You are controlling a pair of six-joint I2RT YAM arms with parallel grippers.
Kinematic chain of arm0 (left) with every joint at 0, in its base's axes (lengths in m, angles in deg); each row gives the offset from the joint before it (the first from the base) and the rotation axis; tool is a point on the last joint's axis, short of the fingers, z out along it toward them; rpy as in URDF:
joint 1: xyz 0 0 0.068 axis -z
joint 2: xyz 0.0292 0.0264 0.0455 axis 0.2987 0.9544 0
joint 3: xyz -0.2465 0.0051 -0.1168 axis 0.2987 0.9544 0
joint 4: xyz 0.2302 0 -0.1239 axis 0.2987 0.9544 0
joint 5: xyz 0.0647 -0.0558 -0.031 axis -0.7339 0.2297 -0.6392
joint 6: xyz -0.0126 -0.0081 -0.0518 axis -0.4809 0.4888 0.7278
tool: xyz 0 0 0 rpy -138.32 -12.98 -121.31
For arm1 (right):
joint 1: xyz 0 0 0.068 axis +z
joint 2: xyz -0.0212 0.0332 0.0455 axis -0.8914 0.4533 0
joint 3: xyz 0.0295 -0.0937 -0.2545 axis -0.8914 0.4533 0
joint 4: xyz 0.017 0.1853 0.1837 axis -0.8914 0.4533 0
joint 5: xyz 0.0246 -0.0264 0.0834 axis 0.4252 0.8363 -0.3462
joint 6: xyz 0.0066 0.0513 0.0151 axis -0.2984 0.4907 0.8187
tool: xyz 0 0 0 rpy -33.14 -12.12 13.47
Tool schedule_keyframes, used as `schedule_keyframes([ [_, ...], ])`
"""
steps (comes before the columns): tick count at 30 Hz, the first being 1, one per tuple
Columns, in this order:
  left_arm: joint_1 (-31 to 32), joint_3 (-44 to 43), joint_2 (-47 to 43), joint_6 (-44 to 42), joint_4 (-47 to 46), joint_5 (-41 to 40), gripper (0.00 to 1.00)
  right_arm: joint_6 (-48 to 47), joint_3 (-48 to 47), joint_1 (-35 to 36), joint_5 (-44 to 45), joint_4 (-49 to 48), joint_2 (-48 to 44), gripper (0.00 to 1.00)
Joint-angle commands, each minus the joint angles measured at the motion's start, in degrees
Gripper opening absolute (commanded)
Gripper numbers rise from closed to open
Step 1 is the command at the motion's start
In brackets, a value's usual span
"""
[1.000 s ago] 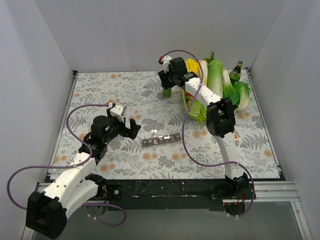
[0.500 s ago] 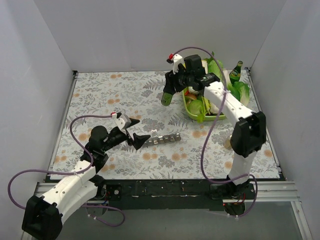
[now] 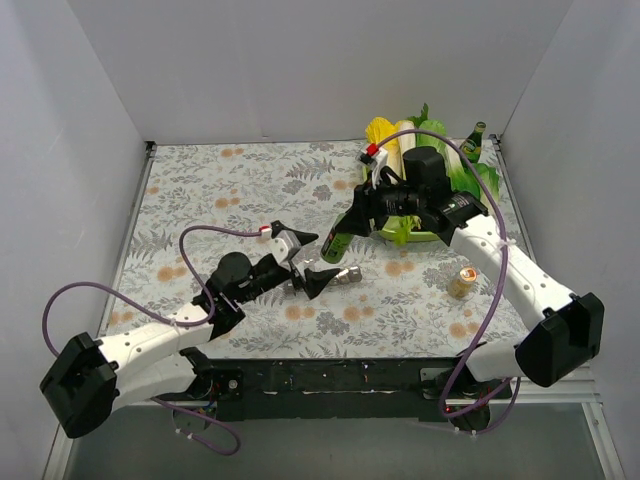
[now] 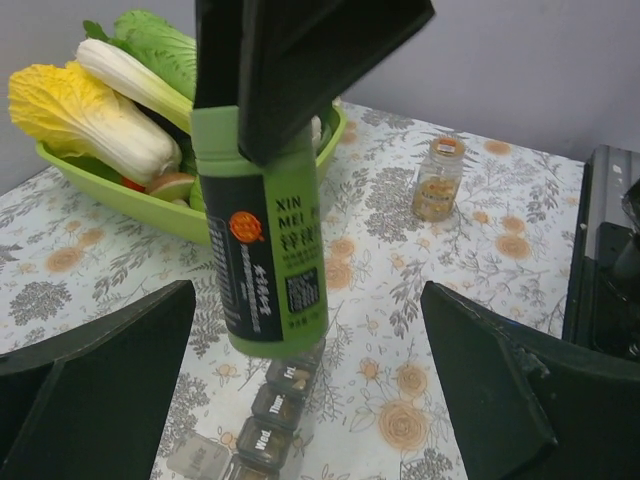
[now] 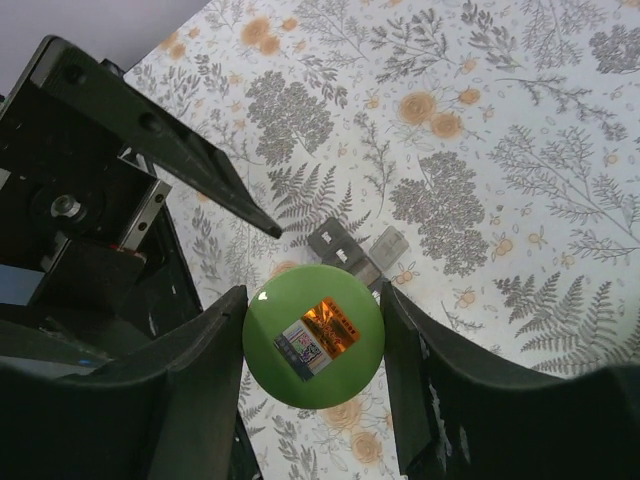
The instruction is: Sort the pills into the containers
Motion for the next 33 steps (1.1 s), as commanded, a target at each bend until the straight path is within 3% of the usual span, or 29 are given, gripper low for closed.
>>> schedule_keyframes([
  [1, 3.3, -4.8, 4.6, -2.1, -3.7, -9.4, 0.98, 3.6, 2.3, -0.2, -4.8, -5.4, -4.1, 0.16],
  [8, 6.4, -9.0, 11.9, -4.6, -1.0, -17.9, 0.98, 5.6, 4.0, -0.2, -7.0, -7.1, -6.0, 0.15],
  [13, 6.7, -8.6, 12.4, -4.6, -1.1, -21.8, 0.98, 6.0, 4.4, -0.2, -7.1, -7.5, -6.6, 0.15],
  [19, 6.8, -8.5, 10.8, -3.3, -0.3, -18.5, 0.82, 6.4, 5.2, -0.2, -7.1, -8.2, -6.4, 0.15],
  [22, 6.7, -8.1, 10.3, -2.7, 0.0, -16.7, 0.67, 6.8, 5.5, -0.3, -7.3, -8.5, -6.6, 0.15],
  [24, 6.8, -8.1, 10.2, -2.3, 0.3, -14.0, 0.48, 6.9, 6.2, -0.2, -7.4, -8.8, -6.7, 0.16],
  [26, 6.7, -8.2, 9.8, -1.7, 0.8, -12.5, 0.26, 7.0, 6.9, -0.2, -7.6, -9.2, -6.9, 0.16],
  [27, 6.7, -8.2, 9.5, -1.1, 1.1, -11.9, 0.06, 6.9, 7.2, -0.2, -7.8, -9.3, -6.9, 0.17],
  [29, 6.7, -7.7, 8.3, -0.7, 1.9, -10.3, 0.00, 4.9, 7.4, -0.2, -7.8, -8.8, -7.4, 0.20],
  [32, 6.7, -6.4, 5.4, 0.1, 2.9, -6.5, 0.00, -5.7, 7.3, -0.3, -13.2, -5.5, -8.5, 0.50],
  [33, 6.7, -5.4, 4.5, 0.3, 3.5, -5.7, 0.00, -9.6, 7.0, -0.3, -15.1, -3.3, -9.3, 0.73],
])
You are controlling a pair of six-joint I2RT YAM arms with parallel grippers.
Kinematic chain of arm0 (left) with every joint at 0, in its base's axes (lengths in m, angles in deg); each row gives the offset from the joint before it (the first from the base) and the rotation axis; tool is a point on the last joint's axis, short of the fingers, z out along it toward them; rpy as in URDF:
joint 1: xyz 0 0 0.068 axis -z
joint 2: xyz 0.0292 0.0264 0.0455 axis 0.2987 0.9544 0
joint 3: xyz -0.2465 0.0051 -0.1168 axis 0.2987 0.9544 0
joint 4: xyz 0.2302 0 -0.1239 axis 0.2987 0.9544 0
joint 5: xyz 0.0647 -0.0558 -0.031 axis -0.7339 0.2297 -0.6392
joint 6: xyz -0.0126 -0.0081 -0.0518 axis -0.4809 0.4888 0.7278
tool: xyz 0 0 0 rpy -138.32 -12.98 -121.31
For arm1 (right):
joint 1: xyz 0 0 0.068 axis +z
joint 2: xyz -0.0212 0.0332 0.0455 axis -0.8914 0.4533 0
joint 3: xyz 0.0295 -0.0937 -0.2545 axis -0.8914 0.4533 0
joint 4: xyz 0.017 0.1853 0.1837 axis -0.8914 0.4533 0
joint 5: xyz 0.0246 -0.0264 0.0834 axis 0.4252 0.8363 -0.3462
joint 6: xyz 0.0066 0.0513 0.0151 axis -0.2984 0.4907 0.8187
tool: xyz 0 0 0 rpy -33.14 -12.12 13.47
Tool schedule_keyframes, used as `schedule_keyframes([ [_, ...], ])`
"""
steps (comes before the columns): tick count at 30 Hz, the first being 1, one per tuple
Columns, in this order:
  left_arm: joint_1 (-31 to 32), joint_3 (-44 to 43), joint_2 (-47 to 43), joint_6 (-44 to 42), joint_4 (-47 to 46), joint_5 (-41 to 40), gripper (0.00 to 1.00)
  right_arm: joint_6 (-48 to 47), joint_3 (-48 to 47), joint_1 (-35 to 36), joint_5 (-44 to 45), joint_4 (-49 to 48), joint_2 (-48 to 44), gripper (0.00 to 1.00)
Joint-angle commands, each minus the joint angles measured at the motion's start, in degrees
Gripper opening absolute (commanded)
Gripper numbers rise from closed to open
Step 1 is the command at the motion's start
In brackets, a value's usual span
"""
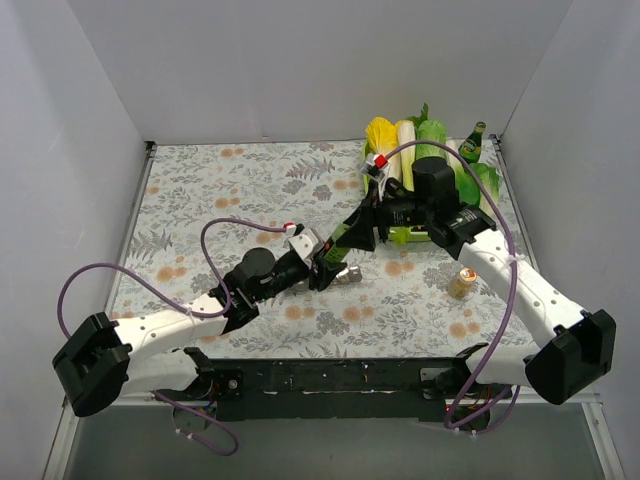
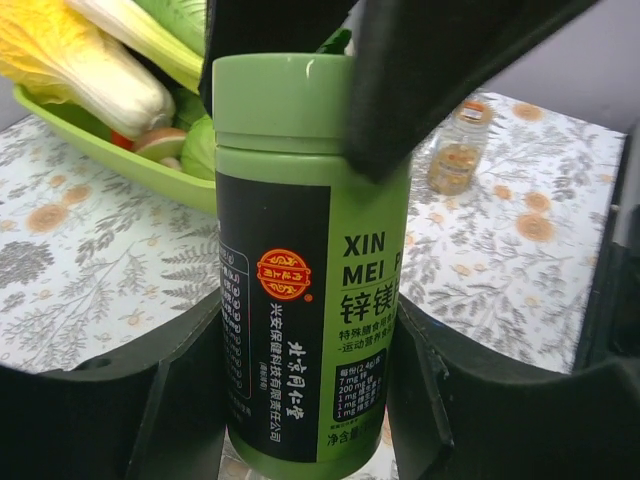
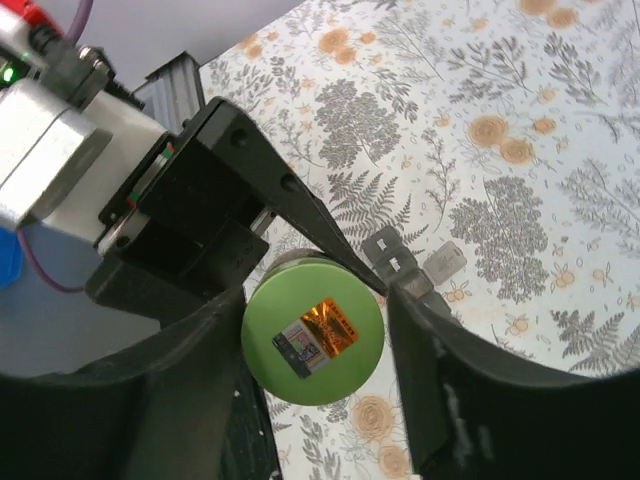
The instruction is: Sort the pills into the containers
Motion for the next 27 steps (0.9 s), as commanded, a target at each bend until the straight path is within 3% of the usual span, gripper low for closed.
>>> schedule_keyframes([
  [1, -0.2, 1.9, -6.7, 1.5, 1.3, 6.5, 0.00, -18.7, -1.7, -0.4, -9.6, 6.0, -3.9, 0.82],
  [3, -0.1, 4.4, -9.9, 1.9, 2.0, 10.0, 0.00, -32.1, -3.7, -0.7, -15.4, 15.8, -4.3, 0.98],
  [4, -0.1, 5.4, -11.2, 2.6, 2.2, 11.4, 0.00, -36.1, -6.0, -0.7, -16.8, 19.3, -4.1, 0.98],
  [5, -0.1, 6.2, -12.2, 2.9, 2.5, 13.7, 0.00, -45.8, -7.4, -0.7, -19.1, 28.9, -3.6, 0.98],
  [8, -0.1, 7.5, -15.5, 3.9, 5.0, 17.9, 0.00, -57.3, -12.2, -0.6, -21.2, 44.6, -0.1, 0.98],
  [11, -0.1, 7.1, -16.4, 4.7, 8.6, 20.4, 0.00, -63.4, -13.2, 0.2, -22.1, 49.7, 2.2, 0.96],
  [17, -0.1, 6.5, -15.9, 5.9, 10.7, 19.0, 0.00, -51.0, -8.9, 5.3, -16.2, 39.5, 0.6, 0.93],
  [22, -0.1, 5.6, -14.0, 7.6, 10.7, 16.6, 0.00, -37.2, -4.8, 6.2, -12.3, 29.3, 0.0, 0.87],
  [27, -0.1, 4.3, -12.0, 8.5, 10.8, 14.1, 0.00, -29.9, -4.3, 6.4, -9.8, 24.4, 1.5, 0.85],
])
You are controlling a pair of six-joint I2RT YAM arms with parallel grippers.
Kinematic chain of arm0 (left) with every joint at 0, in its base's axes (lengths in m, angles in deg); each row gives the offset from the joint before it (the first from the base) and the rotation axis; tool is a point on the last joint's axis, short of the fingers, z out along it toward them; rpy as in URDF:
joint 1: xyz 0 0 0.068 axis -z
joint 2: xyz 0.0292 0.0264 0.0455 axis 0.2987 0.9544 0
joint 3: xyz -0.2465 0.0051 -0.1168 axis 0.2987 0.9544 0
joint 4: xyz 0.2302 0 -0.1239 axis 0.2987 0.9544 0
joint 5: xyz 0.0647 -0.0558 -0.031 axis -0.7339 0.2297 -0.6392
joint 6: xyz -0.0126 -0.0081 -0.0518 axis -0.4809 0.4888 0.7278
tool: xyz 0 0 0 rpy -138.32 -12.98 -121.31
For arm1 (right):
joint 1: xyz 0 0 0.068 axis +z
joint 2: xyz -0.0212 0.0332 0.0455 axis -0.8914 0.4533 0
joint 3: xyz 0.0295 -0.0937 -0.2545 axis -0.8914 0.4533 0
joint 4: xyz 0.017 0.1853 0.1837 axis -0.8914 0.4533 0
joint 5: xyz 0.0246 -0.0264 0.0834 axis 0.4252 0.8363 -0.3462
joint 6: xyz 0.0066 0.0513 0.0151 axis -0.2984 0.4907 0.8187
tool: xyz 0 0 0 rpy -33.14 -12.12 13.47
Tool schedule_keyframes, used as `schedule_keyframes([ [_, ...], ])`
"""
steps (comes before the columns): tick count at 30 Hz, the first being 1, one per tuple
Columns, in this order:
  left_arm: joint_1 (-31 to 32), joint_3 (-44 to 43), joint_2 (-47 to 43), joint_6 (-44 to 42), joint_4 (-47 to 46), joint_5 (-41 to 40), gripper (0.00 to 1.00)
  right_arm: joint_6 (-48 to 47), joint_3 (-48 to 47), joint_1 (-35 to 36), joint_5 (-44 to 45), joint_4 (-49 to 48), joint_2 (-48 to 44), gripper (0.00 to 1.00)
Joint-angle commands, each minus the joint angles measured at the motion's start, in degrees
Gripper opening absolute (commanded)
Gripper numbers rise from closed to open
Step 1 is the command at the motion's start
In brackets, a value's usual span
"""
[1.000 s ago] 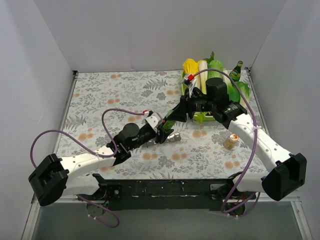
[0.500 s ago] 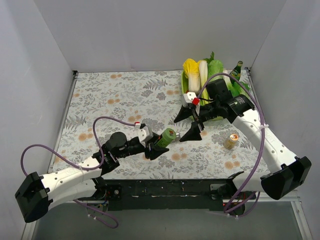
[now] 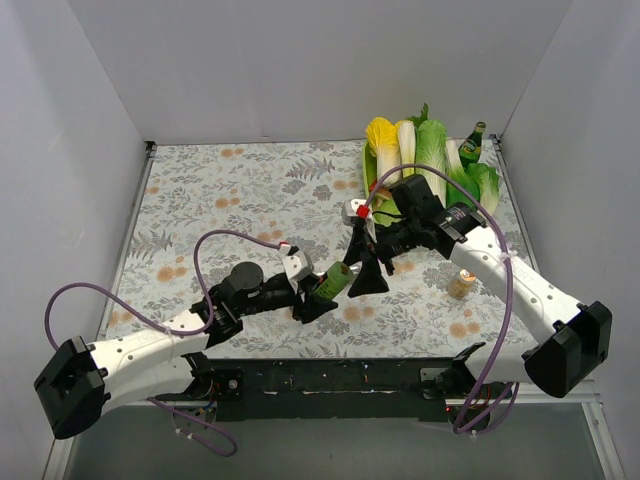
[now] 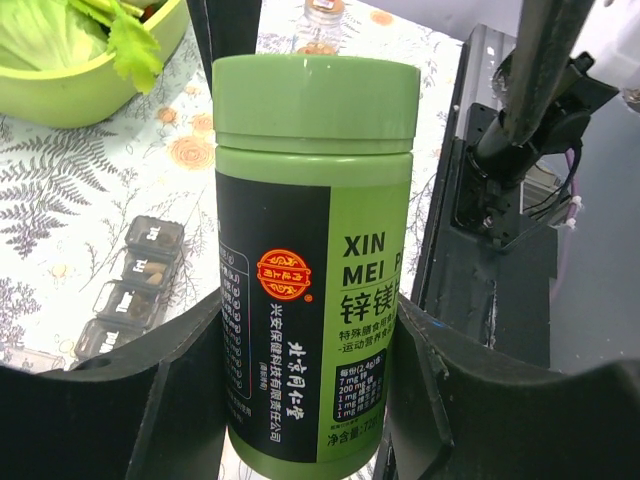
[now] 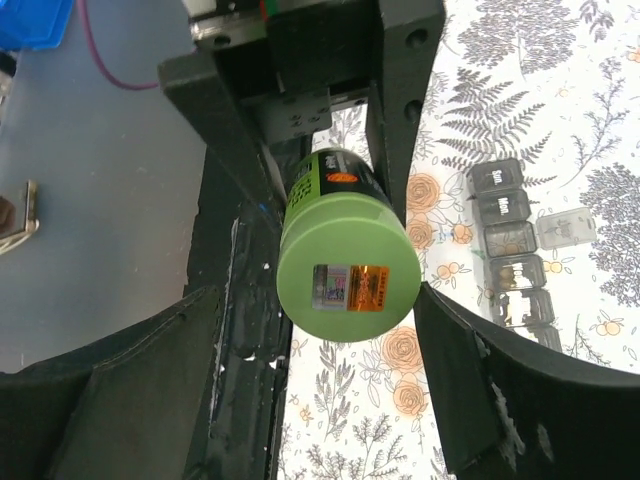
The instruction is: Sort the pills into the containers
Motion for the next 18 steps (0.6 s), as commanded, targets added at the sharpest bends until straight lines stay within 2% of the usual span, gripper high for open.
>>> schedule_keyframes([
  [1, -0.1, -3.0, 0.4, 1.3, -0.6, -3.2, 0.00, 10.2, -0.5, 0.3, 2.1, -7.7, 0.2, 0.85],
  [7, -0.1, -3.8, 1.2, 2.4, -0.5, -7.3, 0.00, 18.6, 0.1, 0.3, 3.1, -12.0, 2.2, 0.82],
  [10, -0.1, -4.1, 1.5, 2.6, -0.5, -7.8, 0.00, 19.9, 0.4, 0.3, 3.4, -13.0, 2.8, 0.75],
  [13, 0.0, -4.1, 1.8, 2.7, -0.6, -7.5, 0.00, 19.8, 0.4, 0.3, 2.8, -13.1, 2.9, 0.60],
  [14, 0.0, -3.9, 1.9, 2.6, -0.6, -7.4, 0.00, 19.4, 0.3, 0.3, 2.2, -13.0, 2.9, 0.50],
  [17, 0.0, -3.6, 1.5, 1.8, -0.4, -6.1, 0.00, 16.4, -0.3, 0.3, -0.2, -11.4, 3.0, 0.35],
  [18, 0.0, -3.4, 1.3, 0.9, -0.2, -5.4, 0.00, 14.9, -1.0, 0.3, -1.3, -10.7, 3.2, 0.26],
])
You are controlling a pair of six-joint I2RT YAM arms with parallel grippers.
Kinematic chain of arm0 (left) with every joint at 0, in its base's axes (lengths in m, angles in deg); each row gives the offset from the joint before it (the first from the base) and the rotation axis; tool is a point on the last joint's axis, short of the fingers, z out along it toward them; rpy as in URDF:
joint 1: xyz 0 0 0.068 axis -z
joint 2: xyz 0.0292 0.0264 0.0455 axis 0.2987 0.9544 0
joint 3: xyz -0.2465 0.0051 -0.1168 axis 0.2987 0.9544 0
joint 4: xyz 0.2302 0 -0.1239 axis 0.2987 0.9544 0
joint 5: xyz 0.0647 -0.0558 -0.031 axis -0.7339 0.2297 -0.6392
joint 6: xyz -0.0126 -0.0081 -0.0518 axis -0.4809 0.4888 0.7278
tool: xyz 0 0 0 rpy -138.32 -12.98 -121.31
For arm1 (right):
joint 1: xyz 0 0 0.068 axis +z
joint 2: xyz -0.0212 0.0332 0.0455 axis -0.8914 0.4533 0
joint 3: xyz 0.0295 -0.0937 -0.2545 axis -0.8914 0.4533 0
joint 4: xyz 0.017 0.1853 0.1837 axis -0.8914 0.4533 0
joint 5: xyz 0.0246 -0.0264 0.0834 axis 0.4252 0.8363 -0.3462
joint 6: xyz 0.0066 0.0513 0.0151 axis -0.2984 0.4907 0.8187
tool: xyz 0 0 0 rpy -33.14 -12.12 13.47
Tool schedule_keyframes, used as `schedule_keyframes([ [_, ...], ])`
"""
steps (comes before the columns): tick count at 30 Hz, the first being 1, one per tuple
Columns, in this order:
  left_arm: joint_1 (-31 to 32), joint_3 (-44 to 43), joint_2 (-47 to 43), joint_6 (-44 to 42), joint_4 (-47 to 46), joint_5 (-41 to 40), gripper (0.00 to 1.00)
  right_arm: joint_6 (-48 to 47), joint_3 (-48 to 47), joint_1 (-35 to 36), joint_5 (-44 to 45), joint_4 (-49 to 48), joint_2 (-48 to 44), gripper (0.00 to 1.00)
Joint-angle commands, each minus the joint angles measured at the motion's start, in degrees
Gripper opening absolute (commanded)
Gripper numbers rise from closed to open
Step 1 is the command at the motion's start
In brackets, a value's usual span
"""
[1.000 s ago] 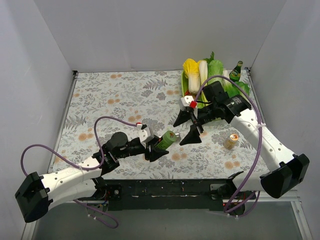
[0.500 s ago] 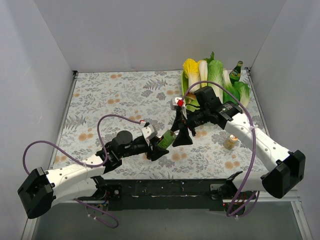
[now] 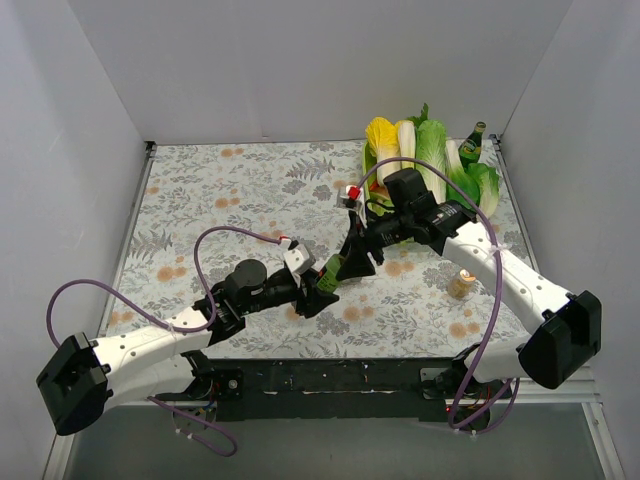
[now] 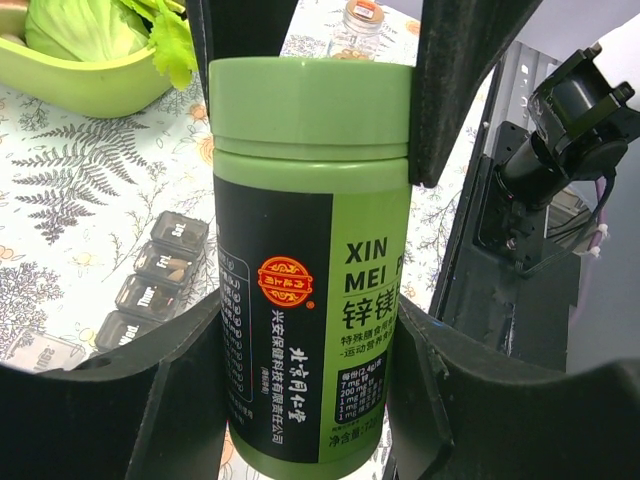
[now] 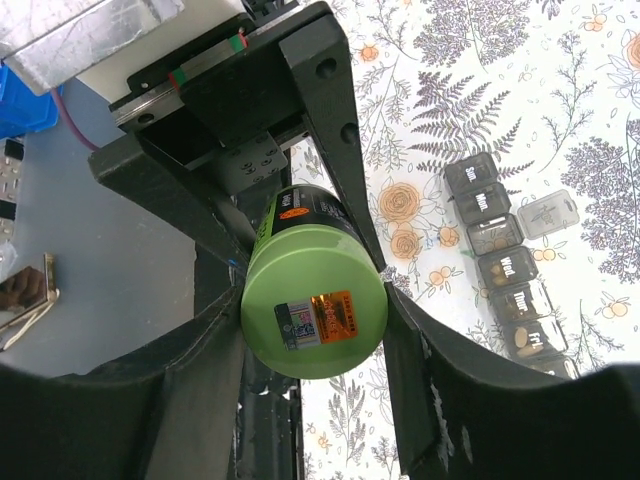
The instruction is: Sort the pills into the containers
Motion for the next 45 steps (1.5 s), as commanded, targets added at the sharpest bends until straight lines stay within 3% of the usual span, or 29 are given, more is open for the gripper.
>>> schedule_keyframes([
  [1, 0.0, -1.6, -1.2, -1.9, -0.9, 3.0, 0.00, -4.4, -1.8, 0.4, -6.8, 2.8, 0.4, 0.23],
  [4, -0.1, -1.5, -2.4, -3.9, 0.1, 7.1, 0.00, -18.8, -4.7, 1.2, -13.1, 9.9, 0.9, 0.17],
  [5, 0.0, -1.6, -2.9, -4.5, 0.3, 10.1, 0.00, -30.5, -5.5, 2.5, -14.6, 16.2, 1.0, 0.17],
  [9, -0.1, -2.5, -4.4, -6.0, 3.5, 16.2, 0.00, -55.7, -5.6, 7.7, -11.1, 25.3, -1.9, 0.16],
  [12, -0.1, -3.2, -4.1, -6.0, 5.8, 19.3, 0.00, -58.9, -4.2, 9.6, -5.7, 24.0, -2.6, 0.18],
  [14, -0.1, -3.2, -4.1, -5.7, 6.3, 19.2, 0.00, -56.6, -4.3, 9.5, -4.2, 23.0, -2.3, 0.18],
  [17, -0.2, -1.8, -5.1, -5.0, 5.3, 16.3, 0.00, -46.5, -4.1, 9.6, -4.1, 18.4, -2.7, 0.42],
  [18, -0.1, -1.4, -5.3, -4.6, 4.6, 14.6, 0.00, -44.2, -4.2, 9.6, -4.0, 17.8, -2.7, 0.57],
  [21, -0.1, -0.2, -6.4, -3.9, 3.4, 12.4, 0.00, -36.2, -3.4, 7.7, -6.4, 15.8, -3.8, 0.77],
  [24, 0.0, 0.2, -6.2, -3.6, 3.0, 10.0, 0.00, -26.3, -1.1, 4.1, -10.0, 9.5, -6.4, 0.87],
  [28, 0.0, 0.3, -5.1, -2.0, 1.8, 6.7, 0.00, -15.1, 1.7, 1.2, -10.1, 2.0, -7.5, 0.86],
  [29, 0.0, 0.2, -4.7, -1.9, 1.6, 5.5, 0.00, -11.6, 2.9, 0.1, -9.6, -4.0, -8.1, 0.85],
  [30, 0.0, 0.0, -4.1, -1.6, 1.1, 4.8, 0.00, -2.1, 4.1, -0.2, -8.8, -7.1, -8.3, 0.84],
  [33, 0.0, -0.2, -2.9, -0.2, 0.2, 2.3, 0.00, 9.3, 8.0, -0.4, -3.6, -14.4, -8.7, 0.83],
  [41, 0.2, -2.3, 0.9, 1.0, -0.2, -1.2, 0.00, 14.5, 10.6, -0.3, 3.2, -18.0, -8.7, 0.83],
  [45, 0.3, -3.0, 1.9, 1.1, -0.2, -1.7, 0.00, 17.2, 10.3, -0.4, 4.4, -18.7, -7.3, 0.78],
])
